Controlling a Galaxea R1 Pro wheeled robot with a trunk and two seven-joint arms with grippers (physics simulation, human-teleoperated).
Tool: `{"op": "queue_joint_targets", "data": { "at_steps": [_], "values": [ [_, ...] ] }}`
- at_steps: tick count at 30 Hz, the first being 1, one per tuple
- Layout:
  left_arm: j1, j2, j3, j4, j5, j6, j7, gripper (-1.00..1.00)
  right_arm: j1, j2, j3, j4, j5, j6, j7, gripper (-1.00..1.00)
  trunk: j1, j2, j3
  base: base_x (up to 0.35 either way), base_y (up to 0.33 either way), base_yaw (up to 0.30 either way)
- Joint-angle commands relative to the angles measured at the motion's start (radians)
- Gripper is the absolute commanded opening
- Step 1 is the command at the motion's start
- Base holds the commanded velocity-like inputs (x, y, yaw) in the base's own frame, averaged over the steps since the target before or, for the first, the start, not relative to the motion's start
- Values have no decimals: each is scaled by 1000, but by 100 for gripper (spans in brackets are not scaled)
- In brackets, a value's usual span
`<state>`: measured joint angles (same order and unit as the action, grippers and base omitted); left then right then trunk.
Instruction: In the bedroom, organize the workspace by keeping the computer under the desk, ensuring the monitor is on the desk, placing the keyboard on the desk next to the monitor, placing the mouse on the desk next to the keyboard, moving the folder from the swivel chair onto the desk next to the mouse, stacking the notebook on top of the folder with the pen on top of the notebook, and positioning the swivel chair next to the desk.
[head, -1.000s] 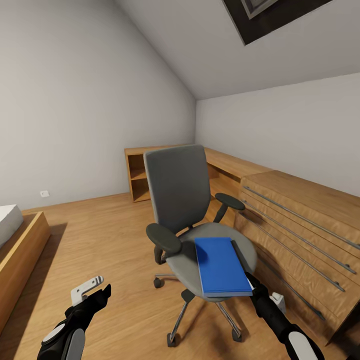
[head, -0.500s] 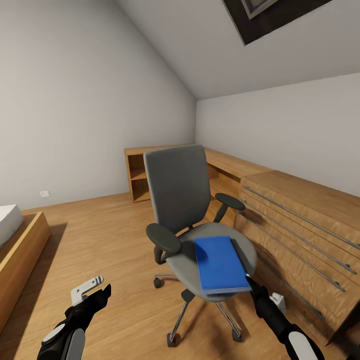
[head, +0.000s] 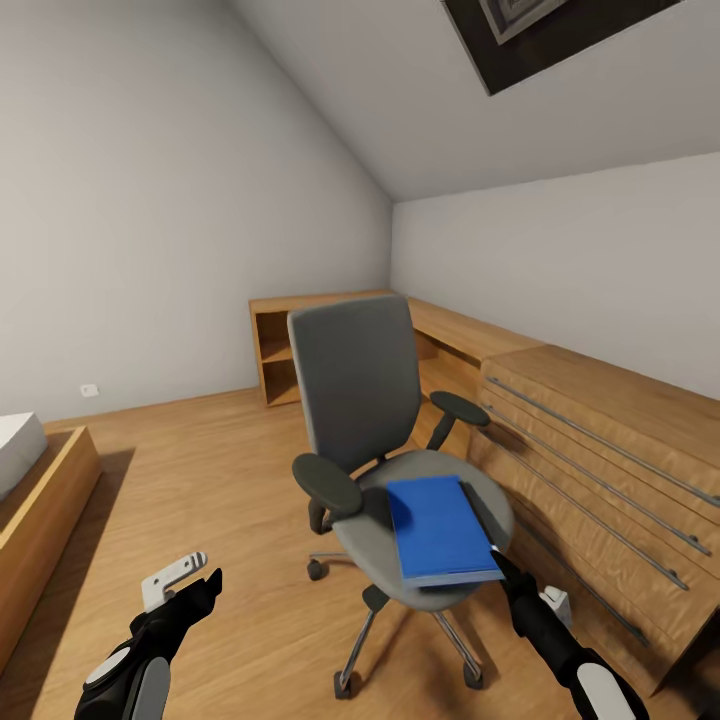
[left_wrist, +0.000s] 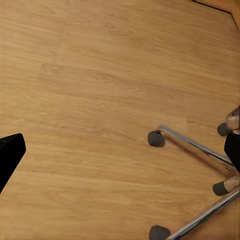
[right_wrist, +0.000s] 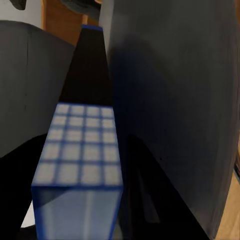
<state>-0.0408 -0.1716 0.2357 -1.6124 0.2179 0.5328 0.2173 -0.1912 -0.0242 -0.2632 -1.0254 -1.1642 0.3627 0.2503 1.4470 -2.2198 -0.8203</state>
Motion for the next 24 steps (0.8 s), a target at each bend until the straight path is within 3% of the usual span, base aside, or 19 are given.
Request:
{"op": "queue_joint_targets", "data": {
  "at_steps": [1, 5, 14, 24],
  "values": [
    [-1, 0, 1, -1, 11, 4, 7, 100, -1, 0, -2, 0, -5, 5, 1, -100, -4, 7, 2, 0, 0, 0],
    [-1, 0, 1, -1, 11, 3, 8, 100, -1, 1, -3, -10, -4, 1, 7, -100, -19, 35, 15, 0, 0, 0],
    [-1, 0, 1, -1, 10, 3, 11, 100, 2, 6, -6, -133, -4, -1, 19, -100, -54, 98, 43, -13, 0, 0],
    [-1, 0, 1, -1, 11, 4, 10, 100, 7, 10, -7, -227, -3, -2, 19, -100, -92, 168, 74, -266, 0, 0]
  ]
}}
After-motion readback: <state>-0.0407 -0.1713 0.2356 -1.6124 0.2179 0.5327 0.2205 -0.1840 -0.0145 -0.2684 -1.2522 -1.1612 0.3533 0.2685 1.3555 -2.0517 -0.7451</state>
